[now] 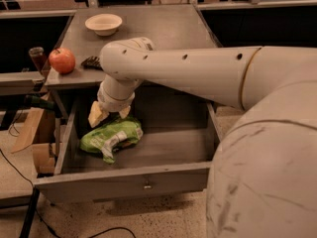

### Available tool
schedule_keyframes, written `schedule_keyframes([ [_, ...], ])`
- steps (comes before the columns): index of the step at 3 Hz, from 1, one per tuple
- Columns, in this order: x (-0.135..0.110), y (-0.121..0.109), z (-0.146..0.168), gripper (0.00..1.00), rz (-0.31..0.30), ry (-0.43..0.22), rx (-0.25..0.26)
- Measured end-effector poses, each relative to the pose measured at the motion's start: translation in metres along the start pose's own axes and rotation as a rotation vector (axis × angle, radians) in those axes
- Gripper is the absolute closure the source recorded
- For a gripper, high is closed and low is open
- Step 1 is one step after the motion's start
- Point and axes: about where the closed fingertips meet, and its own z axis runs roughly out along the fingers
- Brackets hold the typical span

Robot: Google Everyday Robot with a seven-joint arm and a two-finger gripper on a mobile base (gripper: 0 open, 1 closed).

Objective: Place green rice chip bag into top drawer

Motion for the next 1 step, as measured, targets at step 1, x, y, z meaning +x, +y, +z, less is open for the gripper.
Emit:
schedule_keyframes([
  [1,0.0000,0.0000,0.0000,0.00,0.000,0.000,0.000],
])
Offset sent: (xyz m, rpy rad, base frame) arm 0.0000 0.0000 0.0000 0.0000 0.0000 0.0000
